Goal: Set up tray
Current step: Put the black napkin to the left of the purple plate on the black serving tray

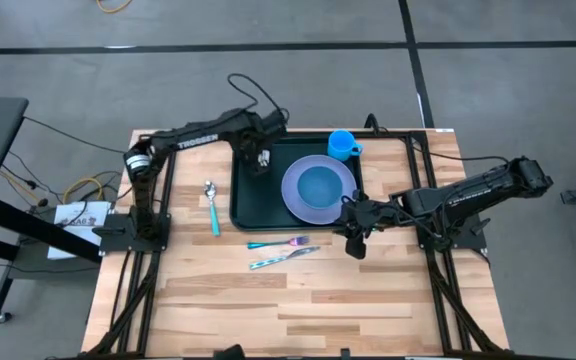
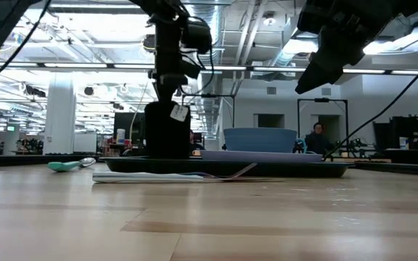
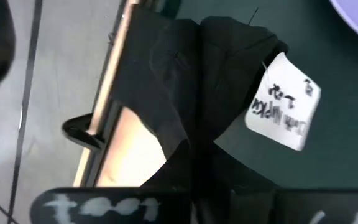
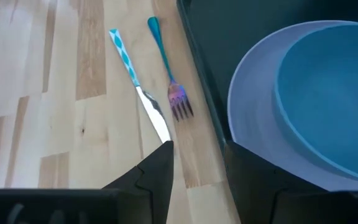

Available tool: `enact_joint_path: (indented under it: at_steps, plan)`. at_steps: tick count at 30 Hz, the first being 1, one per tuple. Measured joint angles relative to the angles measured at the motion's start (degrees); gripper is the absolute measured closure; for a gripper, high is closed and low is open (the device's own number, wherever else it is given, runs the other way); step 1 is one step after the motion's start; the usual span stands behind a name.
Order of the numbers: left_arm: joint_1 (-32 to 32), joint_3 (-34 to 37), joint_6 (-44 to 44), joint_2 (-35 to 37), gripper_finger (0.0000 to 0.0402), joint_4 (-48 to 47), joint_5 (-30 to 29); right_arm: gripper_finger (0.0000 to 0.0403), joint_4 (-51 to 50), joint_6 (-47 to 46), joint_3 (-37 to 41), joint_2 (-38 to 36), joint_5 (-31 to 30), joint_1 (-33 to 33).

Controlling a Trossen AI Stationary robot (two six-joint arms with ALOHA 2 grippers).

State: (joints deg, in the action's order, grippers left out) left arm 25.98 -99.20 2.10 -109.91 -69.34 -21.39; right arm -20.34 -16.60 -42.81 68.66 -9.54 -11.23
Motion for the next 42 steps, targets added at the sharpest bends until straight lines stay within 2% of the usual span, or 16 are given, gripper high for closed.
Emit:
enact_joint_path:
  at_steps: [8, 15, 23, 30, 36, 42]
  plan:
    - [-2.61, 0.02, -2.08, -1.81, 0.0401, -0.26, 0.58, 0.0270, 0.21, 0.00, 0.00, 0.00, -0.01, -1.88]
    - [-5.28, 0.02, -3.98, -1.81, 0.0401, -0.60, 4.32, 0.0270, 0.22, -0.04, 0.00, 0.00, -0.50, -2.29]
    - [-8.02, 0.47, -5.62, -1.78, 0.0401, -0.33, 4.17, 0.0269, 0.22, -0.04, 0.00, 0.00, -1.08, -2.29]
    - [-9.22, 7.66, -7.39, -1.72, 0.0401, 1.18, 4.63, 0.0269, 0.22, -0.02, 0.00, 0.00, -1.07, -2.29]
    - [-9.99, 15.25, -7.51, -1.72, 0.0401, 7.46, 5.98, 0.0269, 0.22, -0.02, 0.00, 0.00, -1.07, -2.29]
    - [-10.51, 18.62, -7.51, -1.72, 0.0401, 11.96, 7.89, 0.0270, 0.23, 0.00, 0.00, 0.00, -1.07, -2.29]
